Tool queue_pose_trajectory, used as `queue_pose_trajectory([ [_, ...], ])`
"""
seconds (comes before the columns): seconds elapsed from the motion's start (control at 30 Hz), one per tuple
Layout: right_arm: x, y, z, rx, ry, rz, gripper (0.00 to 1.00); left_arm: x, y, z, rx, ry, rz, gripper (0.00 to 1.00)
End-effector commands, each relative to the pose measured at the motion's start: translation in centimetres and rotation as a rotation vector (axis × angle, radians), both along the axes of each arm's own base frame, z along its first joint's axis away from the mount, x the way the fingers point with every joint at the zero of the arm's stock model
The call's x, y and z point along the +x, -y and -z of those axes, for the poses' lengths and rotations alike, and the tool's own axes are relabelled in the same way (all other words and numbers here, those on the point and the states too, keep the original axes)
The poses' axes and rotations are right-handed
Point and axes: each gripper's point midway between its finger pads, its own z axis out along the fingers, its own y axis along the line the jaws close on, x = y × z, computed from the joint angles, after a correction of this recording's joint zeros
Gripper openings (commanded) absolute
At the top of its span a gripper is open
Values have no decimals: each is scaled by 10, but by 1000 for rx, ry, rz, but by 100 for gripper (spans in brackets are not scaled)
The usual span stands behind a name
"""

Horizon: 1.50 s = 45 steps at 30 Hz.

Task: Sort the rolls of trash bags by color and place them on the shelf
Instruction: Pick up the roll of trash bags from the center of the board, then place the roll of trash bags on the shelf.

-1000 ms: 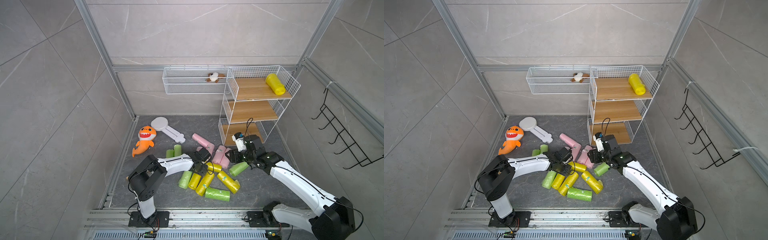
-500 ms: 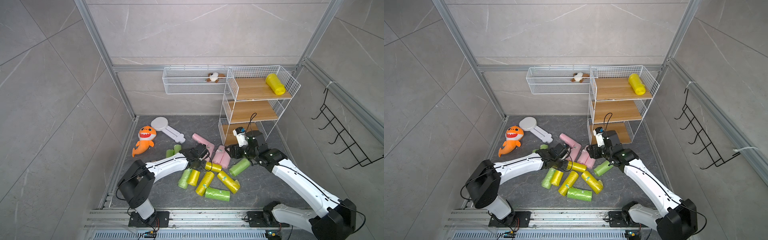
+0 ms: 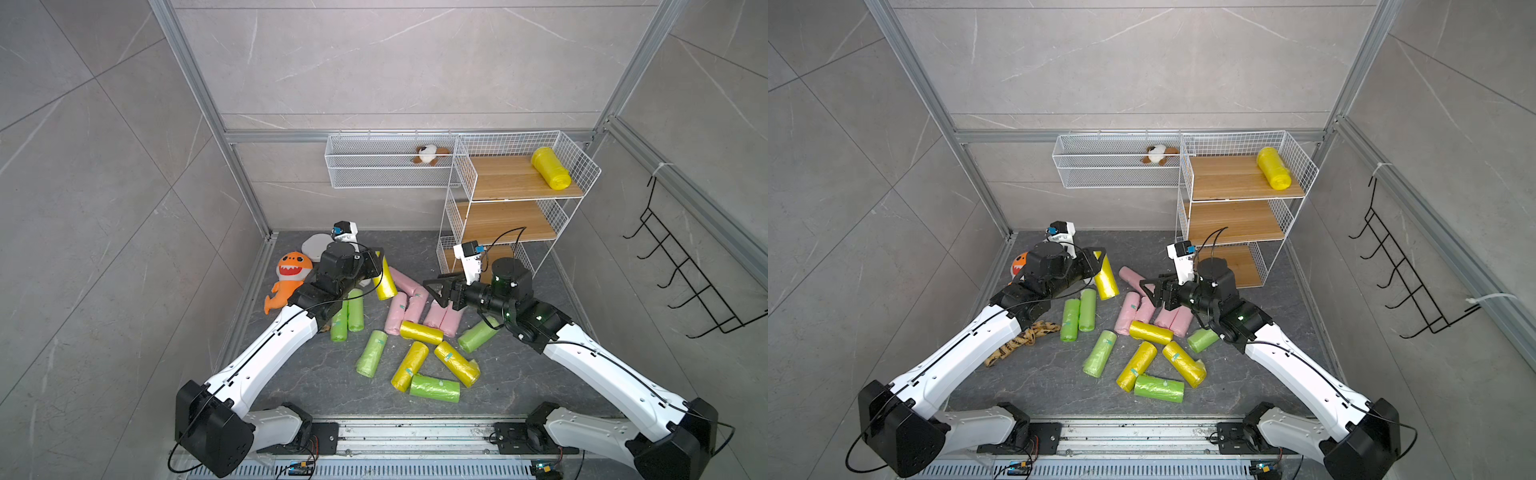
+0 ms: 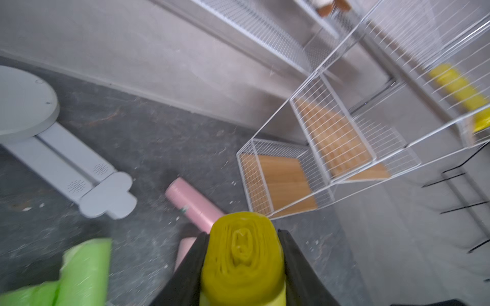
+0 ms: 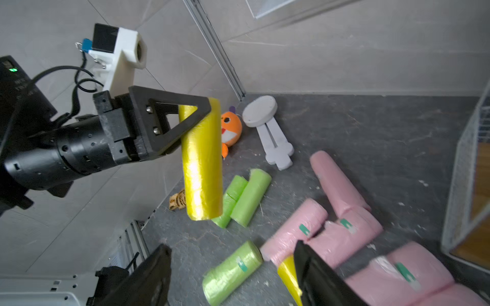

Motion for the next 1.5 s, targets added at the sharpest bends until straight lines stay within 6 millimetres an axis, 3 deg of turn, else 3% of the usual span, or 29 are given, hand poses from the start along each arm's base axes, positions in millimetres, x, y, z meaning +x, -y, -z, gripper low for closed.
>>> queue_pose_trajectory([
  [0.0,0,-27,-42,155,79,-42,82,-2,-2,-84,-310,166,-16,27],
  [0.17,5,-43,-47,198,130,-17,91,-10,-8,-105,-513,204,-15,27],
  [0.53,23,-60,-57,271,185,18,91,-18,-9,-105,-682,170,12,27],
  [0.83,22,-73,-66,329,212,-44,65,-22,-9,-104,-741,160,28,26],
  [1.07,22,-77,-69,327,214,-62,34,-22,-9,-102,-751,157,30,27],
  [1.13,21,-74,-72,314,220,-57,31,-23,-9,-102,-746,160,29,32],
  [1.27,20,-62,-81,279,245,-33,29,-22,-10,-97,-695,174,19,60],
  [1.37,21,-46,-93,257,266,-4,28,-22,-12,-90,-638,183,5,75],
  [1.47,22,-24,-110,206,297,34,27,-21,-14,-83,-557,192,-12,80],
])
